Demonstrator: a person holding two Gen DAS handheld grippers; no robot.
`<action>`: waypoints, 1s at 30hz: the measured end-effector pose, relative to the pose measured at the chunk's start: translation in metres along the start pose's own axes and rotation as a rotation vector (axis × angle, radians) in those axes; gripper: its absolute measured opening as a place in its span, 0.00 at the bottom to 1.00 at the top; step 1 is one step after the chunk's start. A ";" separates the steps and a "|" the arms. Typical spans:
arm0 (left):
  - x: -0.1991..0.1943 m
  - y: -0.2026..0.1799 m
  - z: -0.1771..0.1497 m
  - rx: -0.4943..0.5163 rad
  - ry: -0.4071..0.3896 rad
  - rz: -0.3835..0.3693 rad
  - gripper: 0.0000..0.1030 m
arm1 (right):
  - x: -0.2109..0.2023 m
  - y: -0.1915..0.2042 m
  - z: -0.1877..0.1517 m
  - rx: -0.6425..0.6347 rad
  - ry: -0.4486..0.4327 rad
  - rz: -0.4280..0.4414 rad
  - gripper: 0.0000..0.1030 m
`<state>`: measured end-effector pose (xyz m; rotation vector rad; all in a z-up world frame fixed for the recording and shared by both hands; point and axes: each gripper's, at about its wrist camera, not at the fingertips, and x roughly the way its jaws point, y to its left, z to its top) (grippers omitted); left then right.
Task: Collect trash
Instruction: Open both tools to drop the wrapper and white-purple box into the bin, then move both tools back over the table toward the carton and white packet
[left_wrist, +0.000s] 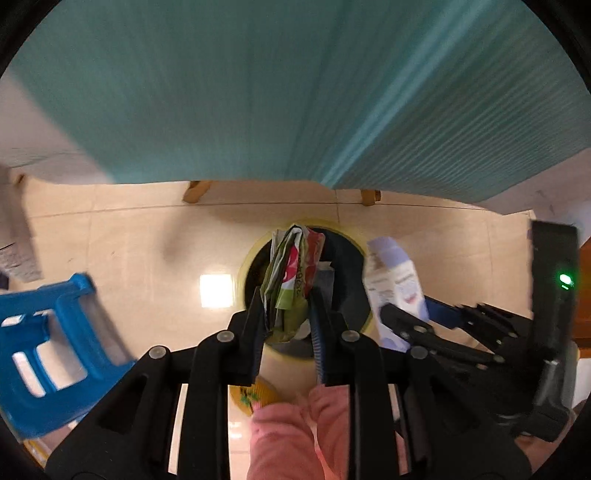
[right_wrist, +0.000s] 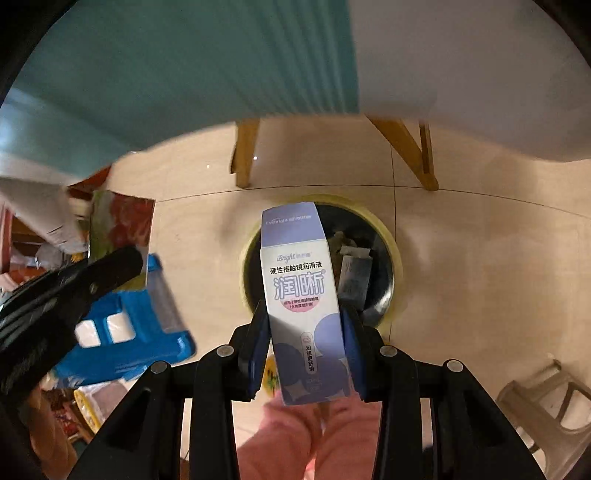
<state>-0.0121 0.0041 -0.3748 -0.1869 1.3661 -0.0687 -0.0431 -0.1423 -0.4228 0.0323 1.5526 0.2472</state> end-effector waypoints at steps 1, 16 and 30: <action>0.008 -0.004 -0.002 0.011 -0.015 0.002 0.19 | 0.008 -0.005 0.004 0.003 -0.002 -0.005 0.36; 0.074 -0.005 -0.010 -0.014 0.005 0.068 0.64 | 0.054 -0.044 0.022 0.062 -0.023 -0.003 0.55; -0.021 0.001 -0.013 -0.028 -0.034 0.124 0.64 | -0.018 -0.035 0.010 0.057 -0.069 0.025 0.55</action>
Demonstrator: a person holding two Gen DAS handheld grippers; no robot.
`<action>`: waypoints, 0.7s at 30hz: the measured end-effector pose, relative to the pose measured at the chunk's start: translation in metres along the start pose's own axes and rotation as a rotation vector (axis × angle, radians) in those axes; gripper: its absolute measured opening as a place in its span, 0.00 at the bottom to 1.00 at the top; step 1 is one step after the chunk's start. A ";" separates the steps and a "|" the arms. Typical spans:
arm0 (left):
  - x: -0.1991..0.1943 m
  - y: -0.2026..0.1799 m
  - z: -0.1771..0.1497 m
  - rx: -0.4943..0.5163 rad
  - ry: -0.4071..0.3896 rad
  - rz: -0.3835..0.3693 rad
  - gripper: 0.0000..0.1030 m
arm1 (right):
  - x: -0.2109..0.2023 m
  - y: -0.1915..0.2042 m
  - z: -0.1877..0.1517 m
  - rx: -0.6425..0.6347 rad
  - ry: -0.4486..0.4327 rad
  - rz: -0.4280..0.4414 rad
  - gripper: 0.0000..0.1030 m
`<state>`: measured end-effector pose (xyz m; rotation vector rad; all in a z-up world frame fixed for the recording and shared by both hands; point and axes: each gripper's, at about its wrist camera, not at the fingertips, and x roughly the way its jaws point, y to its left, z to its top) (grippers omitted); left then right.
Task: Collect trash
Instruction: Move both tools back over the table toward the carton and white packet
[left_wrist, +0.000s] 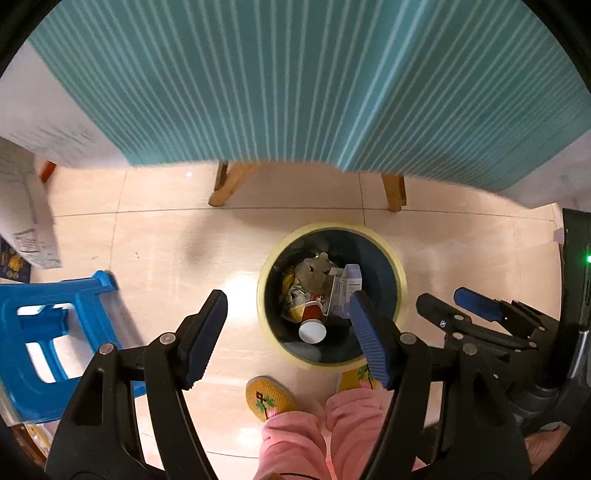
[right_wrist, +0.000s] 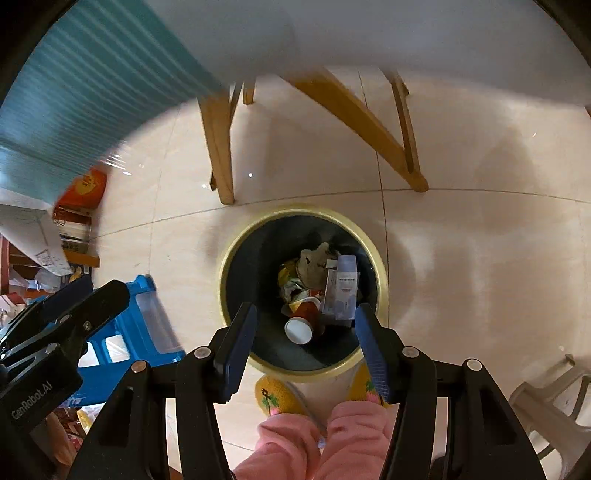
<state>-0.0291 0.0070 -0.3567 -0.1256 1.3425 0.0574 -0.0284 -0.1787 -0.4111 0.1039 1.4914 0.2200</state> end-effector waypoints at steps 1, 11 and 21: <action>-0.011 0.001 0.001 0.001 -0.004 -0.002 0.64 | -0.013 0.004 0.000 -0.009 -0.009 -0.006 0.55; -0.170 -0.005 0.025 0.103 -0.093 -0.030 0.64 | -0.163 0.044 -0.013 -0.087 -0.071 0.004 0.55; -0.306 0.002 0.048 0.185 -0.231 -0.099 0.64 | -0.310 0.087 -0.002 -0.117 -0.230 0.030 0.57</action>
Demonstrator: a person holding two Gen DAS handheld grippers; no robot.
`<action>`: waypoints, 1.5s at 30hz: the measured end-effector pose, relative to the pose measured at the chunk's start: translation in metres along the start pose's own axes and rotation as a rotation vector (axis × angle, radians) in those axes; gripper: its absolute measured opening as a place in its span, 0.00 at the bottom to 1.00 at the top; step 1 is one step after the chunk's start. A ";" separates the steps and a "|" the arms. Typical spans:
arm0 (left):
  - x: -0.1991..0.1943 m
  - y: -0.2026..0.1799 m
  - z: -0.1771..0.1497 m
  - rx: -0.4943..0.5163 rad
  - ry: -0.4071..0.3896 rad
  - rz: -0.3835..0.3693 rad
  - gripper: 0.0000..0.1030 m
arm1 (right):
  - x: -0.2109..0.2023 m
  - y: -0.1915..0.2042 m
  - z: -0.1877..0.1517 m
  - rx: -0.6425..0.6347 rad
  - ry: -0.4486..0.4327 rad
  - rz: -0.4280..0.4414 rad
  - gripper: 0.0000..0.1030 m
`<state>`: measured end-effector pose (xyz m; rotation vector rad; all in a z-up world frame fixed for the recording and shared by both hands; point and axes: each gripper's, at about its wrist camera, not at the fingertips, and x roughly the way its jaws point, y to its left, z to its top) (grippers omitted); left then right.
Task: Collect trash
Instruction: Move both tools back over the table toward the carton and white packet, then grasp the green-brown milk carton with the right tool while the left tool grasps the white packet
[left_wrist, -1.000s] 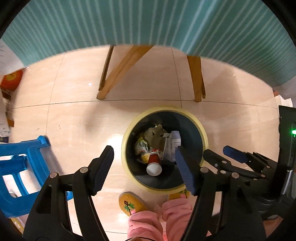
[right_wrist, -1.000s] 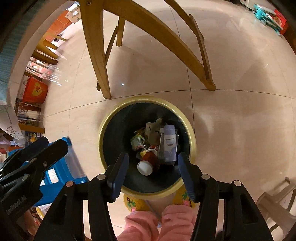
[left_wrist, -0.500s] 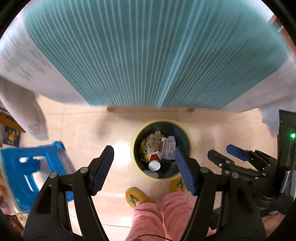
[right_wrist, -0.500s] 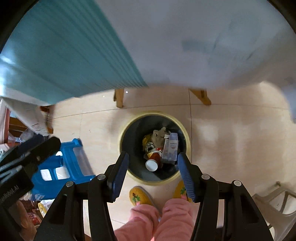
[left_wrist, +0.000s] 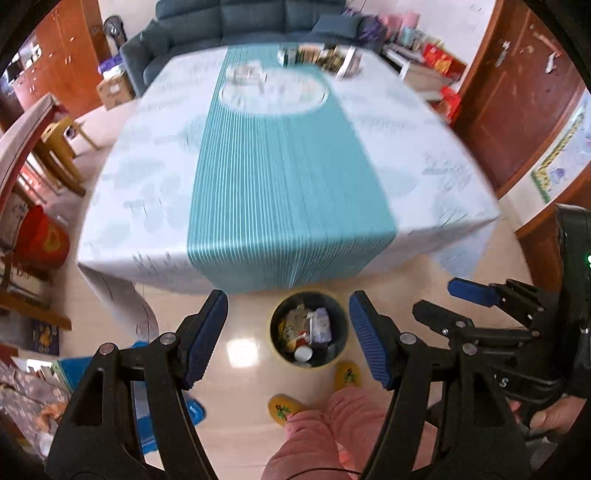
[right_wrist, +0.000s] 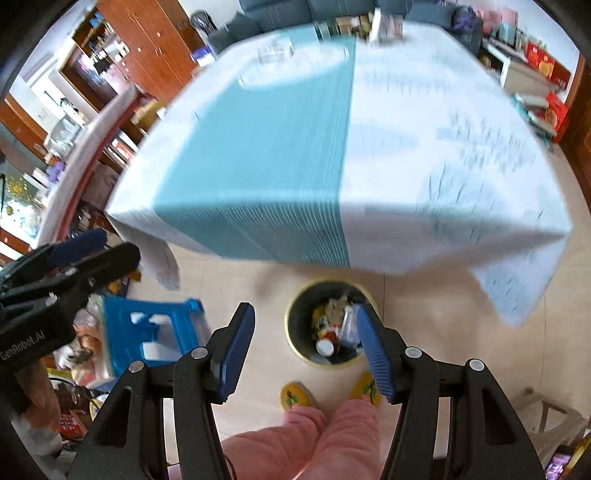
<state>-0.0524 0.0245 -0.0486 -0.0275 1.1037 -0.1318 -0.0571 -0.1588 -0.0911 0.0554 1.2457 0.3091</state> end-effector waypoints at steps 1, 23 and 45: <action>-0.012 0.001 0.005 0.005 -0.025 -0.005 0.64 | -0.009 0.003 0.005 -0.001 -0.017 -0.001 0.57; -0.114 0.019 0.155 0.038 -0.201 0.053 0.64 | -0.169 0.044 0.170 -0.071 -0.328 -0.026 0.58; 0.095 0.083 0.350 -0.336 0.064 0.200 0.64 | 0.019 -0.046 0.513 -0.501 -0.084 0.049 0.72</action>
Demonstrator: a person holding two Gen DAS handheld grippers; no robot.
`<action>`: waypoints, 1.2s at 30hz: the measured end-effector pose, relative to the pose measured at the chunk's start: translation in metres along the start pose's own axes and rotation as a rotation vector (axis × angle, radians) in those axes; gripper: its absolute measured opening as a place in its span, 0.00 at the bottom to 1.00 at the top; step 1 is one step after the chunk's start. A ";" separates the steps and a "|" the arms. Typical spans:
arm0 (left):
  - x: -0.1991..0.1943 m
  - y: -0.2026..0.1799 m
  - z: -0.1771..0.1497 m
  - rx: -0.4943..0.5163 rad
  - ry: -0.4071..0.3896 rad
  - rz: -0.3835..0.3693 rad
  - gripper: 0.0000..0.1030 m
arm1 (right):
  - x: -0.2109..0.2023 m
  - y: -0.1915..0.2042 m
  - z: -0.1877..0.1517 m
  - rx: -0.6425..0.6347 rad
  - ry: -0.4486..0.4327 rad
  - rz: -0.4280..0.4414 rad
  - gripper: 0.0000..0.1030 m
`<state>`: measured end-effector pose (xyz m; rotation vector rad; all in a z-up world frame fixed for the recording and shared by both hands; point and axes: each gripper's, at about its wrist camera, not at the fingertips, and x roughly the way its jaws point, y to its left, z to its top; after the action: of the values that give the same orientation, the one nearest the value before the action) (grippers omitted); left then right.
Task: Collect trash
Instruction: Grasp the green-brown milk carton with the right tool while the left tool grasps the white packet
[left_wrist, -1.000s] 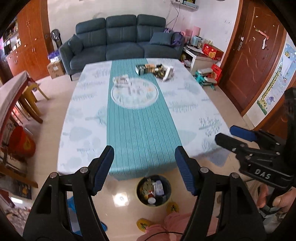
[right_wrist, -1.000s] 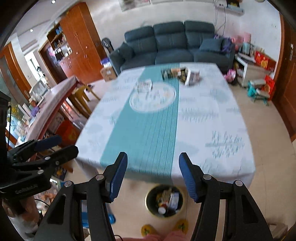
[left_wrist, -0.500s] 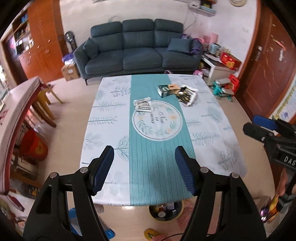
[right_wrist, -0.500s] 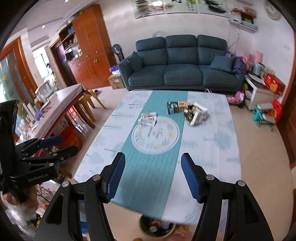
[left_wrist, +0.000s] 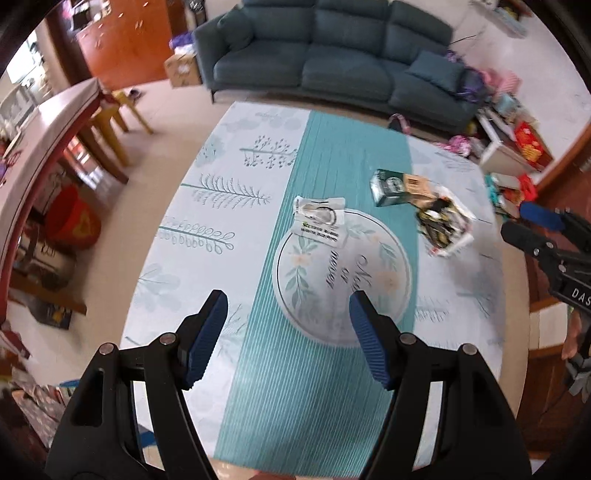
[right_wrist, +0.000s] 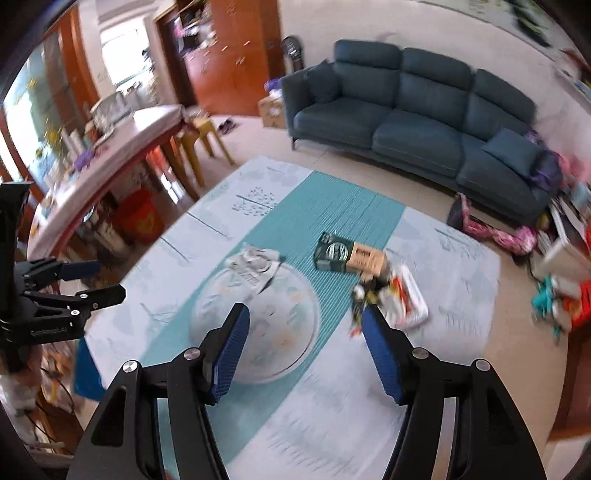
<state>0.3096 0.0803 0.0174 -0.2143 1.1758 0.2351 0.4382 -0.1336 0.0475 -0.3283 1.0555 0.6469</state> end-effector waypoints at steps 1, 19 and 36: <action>0.013 -0.003 0.006 -0.010 0.019 0.009 0.64 | 0.017 -0.007 0.008 -0.033 0.018 0.000 0.74; 0.149 -0.012 0.044 -0.211 0.218 0.019 0.63 | 0.251 -0.037 0.051 -0.460 0.310 -0.033 0.84; 0.191 0.017 0.062 -0.583 0.284 -0.039 0.64 | 0.286 -0.024 0.060 -0.316 0.259 0.000 0.40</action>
<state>0.4296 0.1276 -0.1378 -0.8021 1.3595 0.5242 0.5900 -0.0246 -0.1777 -0.7015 1.1991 0.7876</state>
